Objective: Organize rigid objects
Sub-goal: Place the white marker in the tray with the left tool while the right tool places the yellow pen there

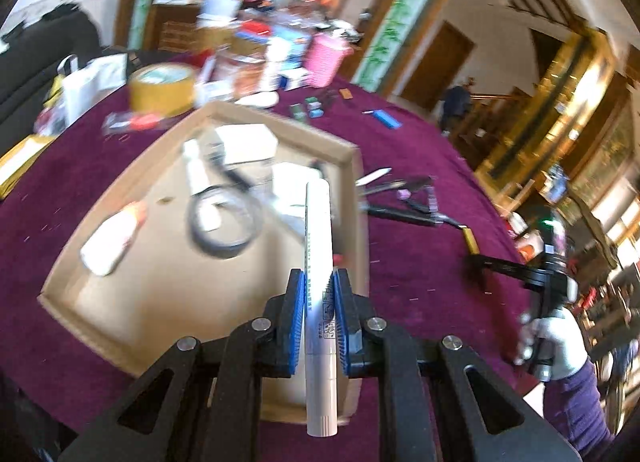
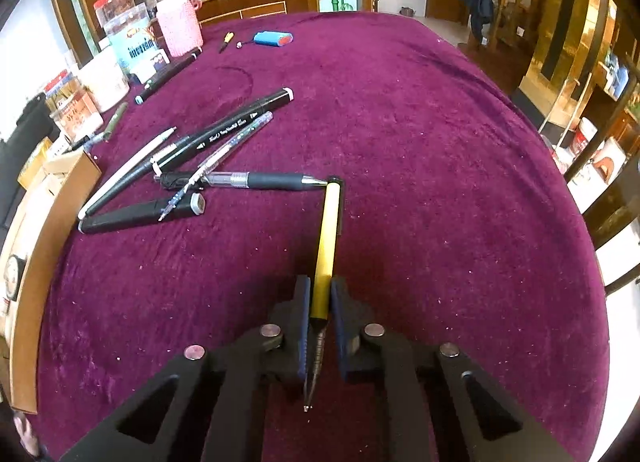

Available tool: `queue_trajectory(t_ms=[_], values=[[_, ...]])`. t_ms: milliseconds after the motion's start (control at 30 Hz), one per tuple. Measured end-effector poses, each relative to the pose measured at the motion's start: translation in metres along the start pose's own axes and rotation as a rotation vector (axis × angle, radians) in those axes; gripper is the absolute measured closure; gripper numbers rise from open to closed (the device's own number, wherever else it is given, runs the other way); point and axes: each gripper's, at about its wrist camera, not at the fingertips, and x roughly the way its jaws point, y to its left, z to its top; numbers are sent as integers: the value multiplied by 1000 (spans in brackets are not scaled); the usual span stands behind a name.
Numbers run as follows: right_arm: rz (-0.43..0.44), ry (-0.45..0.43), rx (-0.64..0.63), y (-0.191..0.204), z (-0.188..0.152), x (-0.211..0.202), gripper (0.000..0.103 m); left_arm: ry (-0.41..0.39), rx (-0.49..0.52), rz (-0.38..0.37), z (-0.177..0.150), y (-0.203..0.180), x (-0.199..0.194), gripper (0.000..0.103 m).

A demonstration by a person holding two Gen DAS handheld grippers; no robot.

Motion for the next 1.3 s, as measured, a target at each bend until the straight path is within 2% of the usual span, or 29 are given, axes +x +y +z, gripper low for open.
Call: queue_trajectory(t_ms=[167,267,400,533,600,700,733,767,933,1100,1300], values=[[224,-38,115,-18,-13,-17,94,49,-61,40,-8,23,8,89],[328,-64,130,-13,-17,-35,94,53,-74,45,-5,26,11,89],[411,-79,97,11,-15,-53,94,72,-57,123,4,24,27,89],[502,-61,34,49,-16,-66,93,129,-57,99,3,25,47,88],[540,-40,-15,75,-15,-70,93,120,-52,87,4,22,48,82],[597,4,-89,121,-16,-71,93,76,-83,36,7,22,35,60],[611,18,-109,134,-16,-70,93,55,-85,37,8,23,29,49],[625,32,-131,148,-16,-69,93,26,-88,39,9,23,20,43],[646,95,-249,220,-21,-58,93,-97,-132,62,7,42,-25,29],[602,165,-307,263,-24,-30,92,-146,-184,80,2,65,-52,29],[690,267,-284,292,-29,-8,92,-173,-235,82,0,82,-62,28]])
